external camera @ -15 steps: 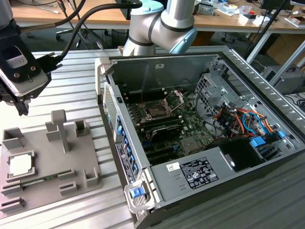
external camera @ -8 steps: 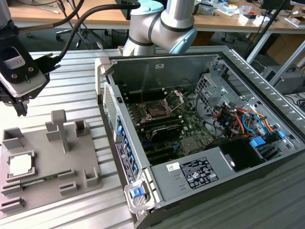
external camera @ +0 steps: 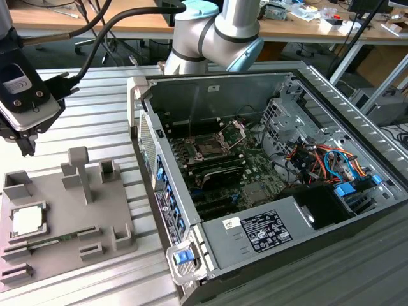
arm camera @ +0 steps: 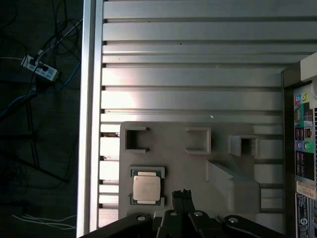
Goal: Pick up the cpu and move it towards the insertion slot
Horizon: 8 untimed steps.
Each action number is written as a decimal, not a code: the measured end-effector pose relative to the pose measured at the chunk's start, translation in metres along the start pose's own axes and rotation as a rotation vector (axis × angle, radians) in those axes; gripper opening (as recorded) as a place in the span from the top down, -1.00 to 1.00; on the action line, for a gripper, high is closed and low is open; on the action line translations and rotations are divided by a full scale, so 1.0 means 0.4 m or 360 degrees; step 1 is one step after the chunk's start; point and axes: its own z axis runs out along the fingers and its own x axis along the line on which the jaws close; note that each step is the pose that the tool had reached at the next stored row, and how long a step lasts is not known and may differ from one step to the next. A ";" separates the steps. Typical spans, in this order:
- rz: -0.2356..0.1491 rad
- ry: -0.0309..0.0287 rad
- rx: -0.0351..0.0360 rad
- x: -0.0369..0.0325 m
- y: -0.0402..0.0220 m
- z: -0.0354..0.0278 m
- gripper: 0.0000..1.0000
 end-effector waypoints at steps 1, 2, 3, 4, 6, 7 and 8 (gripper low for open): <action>0.0000 -0.00001 0.0000 0.000 0.000 0.000 0.79; 0.0000 0.00001 0.0000 0.001 0.000 0.001 0.79; 0.0000 0.00001 0.0000 0.002 0.000 0.001 0.79; 0.0000 0.00000 0.0000 0.003 0.000 0.002 0.79; 0.0000 0.00000 0.0000 0.005 0.000 0.002 0.79; 0.0000 0.00001 0.0000 0.005 0.000 0.003 0.79; 0.0000 0.00001 0.0000 0.006 0.000 0.003 0.79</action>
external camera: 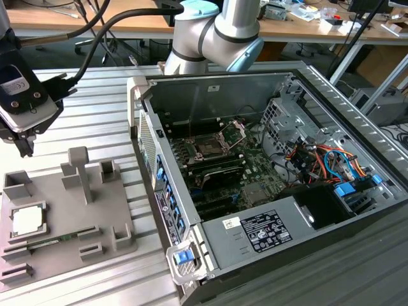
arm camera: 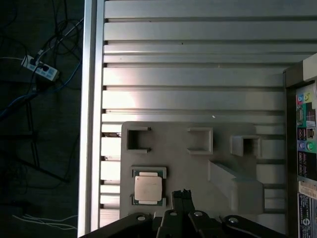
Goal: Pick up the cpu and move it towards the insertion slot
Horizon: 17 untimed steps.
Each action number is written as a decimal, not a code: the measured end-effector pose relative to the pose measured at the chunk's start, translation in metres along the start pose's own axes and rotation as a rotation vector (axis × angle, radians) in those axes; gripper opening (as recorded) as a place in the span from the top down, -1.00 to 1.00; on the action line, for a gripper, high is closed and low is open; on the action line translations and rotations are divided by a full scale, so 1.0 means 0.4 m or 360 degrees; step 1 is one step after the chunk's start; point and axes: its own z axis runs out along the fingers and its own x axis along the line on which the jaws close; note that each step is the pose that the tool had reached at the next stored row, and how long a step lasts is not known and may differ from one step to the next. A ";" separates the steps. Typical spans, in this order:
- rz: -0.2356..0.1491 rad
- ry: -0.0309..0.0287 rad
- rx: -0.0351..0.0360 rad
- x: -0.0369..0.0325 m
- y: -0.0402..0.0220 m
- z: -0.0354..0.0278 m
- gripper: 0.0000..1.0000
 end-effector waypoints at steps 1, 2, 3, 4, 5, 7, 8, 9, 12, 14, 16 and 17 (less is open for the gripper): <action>0.0000 0.00000 0.0000 0.001 0.000 0.001 0.79; 0.0000 -0.00001 0.0000 0.002 0.000 0.001 0.79; 0.0000 0.00000 0.0000 0.003 0.000 0.002 0.79; 0.0000 0.00000 0.0000 0.004 0.000 0.002 0.79; 0.0000 -0.00001 0.0000 0.005 0.000 0.003 0.79; 0.0000 0.00000 0.0000 0.006 0.000 0.003 0.79; 0.0000 0.00000 0.0000 0.007 0.000 0.004 0.79; 0.0000 0.00000 0.0000 0.008 0.000 0.004 0.79; 0.0000 0.00000 0.0000 0.009 0.000 0.005 0.79; 0.0000 0.00000 0.0000 0.011 0.000 0.006 0.79; 0.0000 0.00000 0.0000 0.013 0.000 0.007 0.79; 0.0000 -0.00001 0.0000 0.013 0.000 0.008 0.79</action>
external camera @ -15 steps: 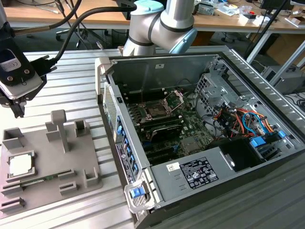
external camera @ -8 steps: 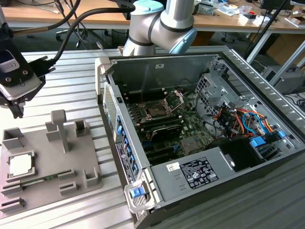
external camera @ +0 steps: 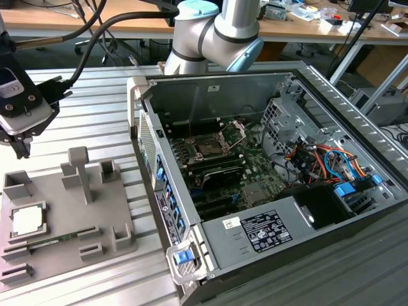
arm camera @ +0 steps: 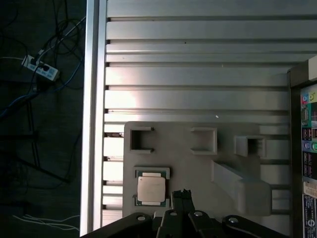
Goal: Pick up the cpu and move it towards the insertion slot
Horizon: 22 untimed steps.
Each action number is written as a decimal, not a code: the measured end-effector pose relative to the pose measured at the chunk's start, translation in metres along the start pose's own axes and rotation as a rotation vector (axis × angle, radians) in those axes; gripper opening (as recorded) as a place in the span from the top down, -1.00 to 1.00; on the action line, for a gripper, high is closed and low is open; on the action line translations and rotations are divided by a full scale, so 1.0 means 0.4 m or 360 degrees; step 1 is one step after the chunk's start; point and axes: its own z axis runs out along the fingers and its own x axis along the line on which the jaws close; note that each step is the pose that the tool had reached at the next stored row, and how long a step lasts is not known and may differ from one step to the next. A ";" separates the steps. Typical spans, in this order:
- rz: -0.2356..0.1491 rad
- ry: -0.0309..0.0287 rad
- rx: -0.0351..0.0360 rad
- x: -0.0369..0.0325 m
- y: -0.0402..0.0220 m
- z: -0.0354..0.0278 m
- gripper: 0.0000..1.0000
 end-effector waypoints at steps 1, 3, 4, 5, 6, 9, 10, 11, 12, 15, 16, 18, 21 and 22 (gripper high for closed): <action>0.0000 0.00000 0.0000 0.001 0.000 0.001 0.79; 0.0000 0.00001 0.0000 0.002 0.000 0.001 0.79; 0.0000 0.00001 0.0000 0.003 0.000 0.002 0.79; 0.0000 0.00001 0.0000 0.004 0.000 0.002 0.79; 0.0000 0.00000 0.0000 0.004 0.000 0.002 0.79; 0.0000 -0.00001 0.0000 0.006 0.000 0.003 0.79; 0.0000 0.00001 0.0000 0.007 0.000 0.003 0.79; 0.0000 -0.00001 0.0000 0.008 0.000 0.004 0.79; 0.0000 0.00001 0.0000 0.008 0.000 0.004 0.79; 0.0000 0.00000 0.0000 0.011 0.000 0.005 0.79; 0.0000 0.00000 0.0000 0.012 0.000 0.006 0.79; 0.0000 0.00000 0.0000 0.014 0.000 0.007 0.79; 0.0000 0.00000 0.0000 0.016 0.000 0.009 0.79; 0.0000 0.00001 0.0000 0.017 0.000 0.009 0.79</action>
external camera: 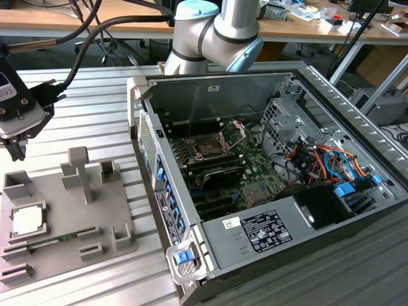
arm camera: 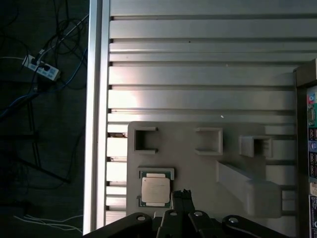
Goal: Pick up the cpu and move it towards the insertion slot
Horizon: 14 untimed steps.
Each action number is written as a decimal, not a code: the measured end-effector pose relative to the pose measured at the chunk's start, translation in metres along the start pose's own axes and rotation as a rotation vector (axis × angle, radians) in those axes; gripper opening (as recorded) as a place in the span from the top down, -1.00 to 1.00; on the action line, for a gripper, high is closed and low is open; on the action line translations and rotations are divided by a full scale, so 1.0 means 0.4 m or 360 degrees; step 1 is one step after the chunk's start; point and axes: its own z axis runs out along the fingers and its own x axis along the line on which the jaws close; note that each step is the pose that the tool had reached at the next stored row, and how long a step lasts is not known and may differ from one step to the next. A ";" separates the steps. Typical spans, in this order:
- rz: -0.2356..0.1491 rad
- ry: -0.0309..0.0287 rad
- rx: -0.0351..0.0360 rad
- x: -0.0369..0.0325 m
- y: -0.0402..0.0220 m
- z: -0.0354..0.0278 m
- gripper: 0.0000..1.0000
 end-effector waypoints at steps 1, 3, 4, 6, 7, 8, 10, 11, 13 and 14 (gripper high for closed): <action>0.0000 -0.00001 0.0000 0.001 0.000 0.000 0.79; 0.0000 -0.00002 0.0000 0.002 0.000 0.001 0.79; 0.0000 -0.00001 0.0000 0.003 0.000 0.002 0.79; 0.0000 -0.00002 0.0000 0.005 0.000 0.003 0.79; 0.0000 -0.00001 0.0000 0.005 0.000 0.003 0.79; 0.0000 -0.00001 0.0000 0.006 0.000 0.004 0.79; 0.0000 0.00000 0.0000 0.008 0.000 0.005 0.79; 0.0000 0.00000 0.0000 0.009 0.000 0.006 0.79; 0.0000 -0.00002 0.0000 0.011 0.000 0.007 0.79; 0.0000 -0.00001 0.0000 0.012 0.000 0.008 0.79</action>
